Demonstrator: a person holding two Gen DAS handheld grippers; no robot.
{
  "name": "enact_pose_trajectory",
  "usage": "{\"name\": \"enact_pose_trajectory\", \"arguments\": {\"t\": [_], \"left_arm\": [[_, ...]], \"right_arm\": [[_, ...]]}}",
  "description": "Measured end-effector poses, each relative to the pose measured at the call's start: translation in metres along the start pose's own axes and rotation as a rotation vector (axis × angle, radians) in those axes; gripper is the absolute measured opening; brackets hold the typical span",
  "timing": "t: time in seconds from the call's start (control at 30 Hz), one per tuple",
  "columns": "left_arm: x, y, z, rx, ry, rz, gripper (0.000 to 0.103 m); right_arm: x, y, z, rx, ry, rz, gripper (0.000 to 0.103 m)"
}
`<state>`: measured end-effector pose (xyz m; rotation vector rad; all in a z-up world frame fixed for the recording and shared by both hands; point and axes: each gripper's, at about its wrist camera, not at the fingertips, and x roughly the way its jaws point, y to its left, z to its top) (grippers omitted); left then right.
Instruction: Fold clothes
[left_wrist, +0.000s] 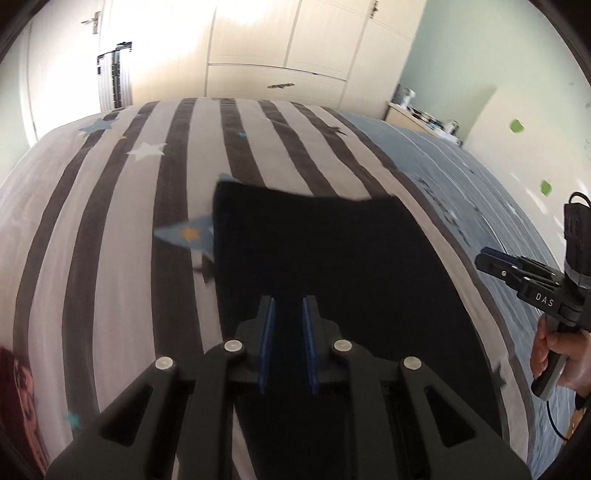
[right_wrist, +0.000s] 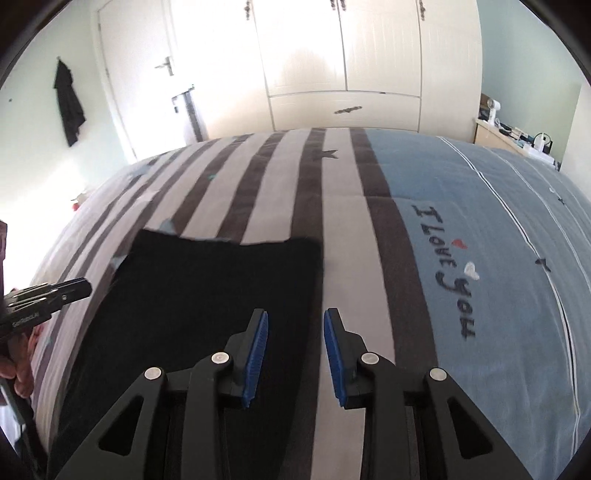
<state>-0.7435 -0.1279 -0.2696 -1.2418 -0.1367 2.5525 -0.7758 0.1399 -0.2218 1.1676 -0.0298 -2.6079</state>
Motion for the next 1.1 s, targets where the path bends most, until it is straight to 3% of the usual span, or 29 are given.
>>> {"name": "enact_pose_trajectory", "arguments": {"t": [0.27,0.4,0.53,0.67,0.77,0.93,1.1], "left_arm": [[-0.088,-0.045,-0.140,-0.003,0.078,-0.059,0.012],[-0.091,-0.042,-0.190,-0.018,0.110,0.021,0.012],[-0.110,-0.042,-0.224,-0.030,0.095,0.075,0.012],[-0.125,-0.026,-0.229,-0.098,0.119,0.101,0.012],[-0.145,-0.023,-0.240,-0.086,0.123,0.145,0.012],[-0.158,0.000,-0.263,-0.088,0.148,0.250,0.012],[-0.179,0.027,-0.271,-0.161,0.140,0.369,0.012]], "right_arm": [[-0.091,0.048,-0.158,0.023,0.070,0.080,0.027],[-0.133,0.070,-0.232,0.036,0.102,0.111,0.028],[-0.151,0.081,-0.275,0.058,0.111,0.076,0.028],[-0.171,0.088,-0.299,0.040,0.117,0.056,0.027],[-0.183,0.092,-0.312,0.011,0.129,0.039,0.027],[-0.205,0.096,-0.339,-0.003,0.160,0.010,0.030],[-0.227,0.099,-0.349,-0.039,0.184,-0.038,0.030]]}}
